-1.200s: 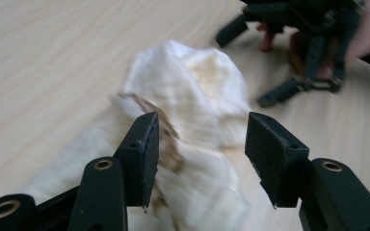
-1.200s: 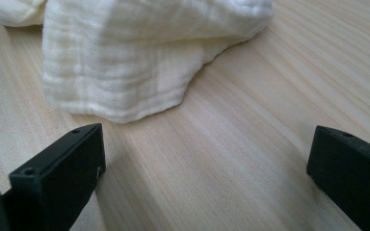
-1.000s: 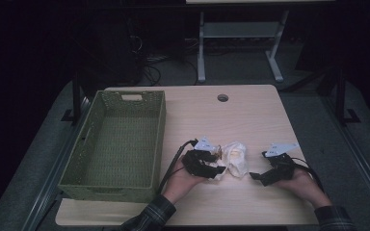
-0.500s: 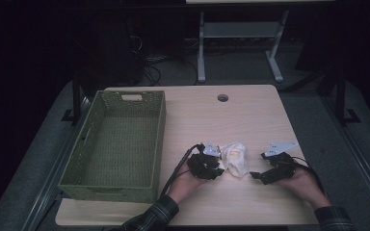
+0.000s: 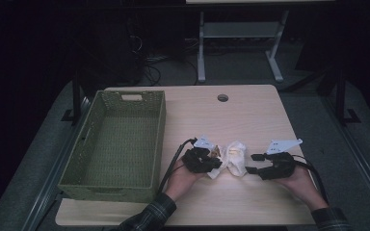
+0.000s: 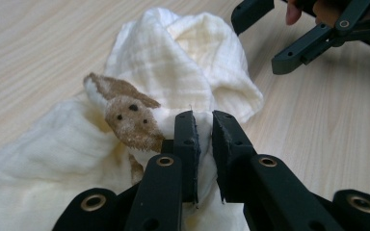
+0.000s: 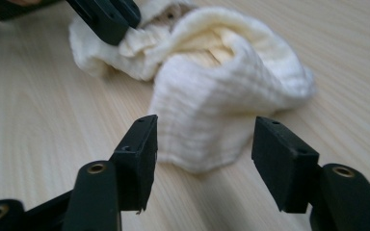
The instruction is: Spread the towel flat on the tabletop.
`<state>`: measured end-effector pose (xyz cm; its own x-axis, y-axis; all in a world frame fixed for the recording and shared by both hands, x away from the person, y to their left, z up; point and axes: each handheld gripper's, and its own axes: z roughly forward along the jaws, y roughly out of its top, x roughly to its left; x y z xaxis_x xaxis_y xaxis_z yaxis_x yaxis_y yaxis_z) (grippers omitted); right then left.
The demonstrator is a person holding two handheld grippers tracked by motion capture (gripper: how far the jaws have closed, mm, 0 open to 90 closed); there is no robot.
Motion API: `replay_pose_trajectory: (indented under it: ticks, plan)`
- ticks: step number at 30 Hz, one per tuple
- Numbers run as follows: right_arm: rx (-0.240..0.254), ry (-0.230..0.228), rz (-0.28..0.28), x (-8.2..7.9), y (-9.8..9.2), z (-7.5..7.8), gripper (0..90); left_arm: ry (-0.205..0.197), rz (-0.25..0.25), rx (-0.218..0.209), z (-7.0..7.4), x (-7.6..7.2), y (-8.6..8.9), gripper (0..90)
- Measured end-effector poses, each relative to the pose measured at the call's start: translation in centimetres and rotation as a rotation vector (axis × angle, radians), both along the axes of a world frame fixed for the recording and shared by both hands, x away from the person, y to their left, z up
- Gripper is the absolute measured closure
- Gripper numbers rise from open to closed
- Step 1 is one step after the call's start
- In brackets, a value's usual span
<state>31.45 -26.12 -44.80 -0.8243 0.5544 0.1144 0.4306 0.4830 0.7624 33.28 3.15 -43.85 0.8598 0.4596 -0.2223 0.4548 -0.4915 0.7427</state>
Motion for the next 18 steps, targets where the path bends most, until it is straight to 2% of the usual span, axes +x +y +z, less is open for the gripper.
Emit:
replay_pose_trajectory:
  ticks: [4,7,9,11,14,18]
  plan:
    - [0.016,0.008,0.010,0.4,0.6,0.4,48.0,0.005,0.011,-0.026,0.3,0.4,0.5,81.6]
    - [0.028,0.046,0.005,1.0,1.1,0.1,53.9,0.013,0.025,-0.055,0.5,0.7,0.8,81.9]
    - [0.034,0.072,0.005,1.3,1.3,-0.1,64.5,0.011,0.028,-0.058,0.7,0.7,0.9,81.9]
    - [0.020,0.090,0.012,1.6,1.5,-0.3,75.7,0.000,0.039,-0.066,1.0,0.7,1.0,81.9]
    - [0.001,0.090,0.011,1.5,1.4,-0.3,86.7,-0.009,0.046,-0.082,1.4,0.7,1.1,81.9]
    - [-0.012,0.085,0.000,1.5,0.9,0.0,87.8,-0.028,0.062,-0.098,1.9,0.9,1.4,82.0]
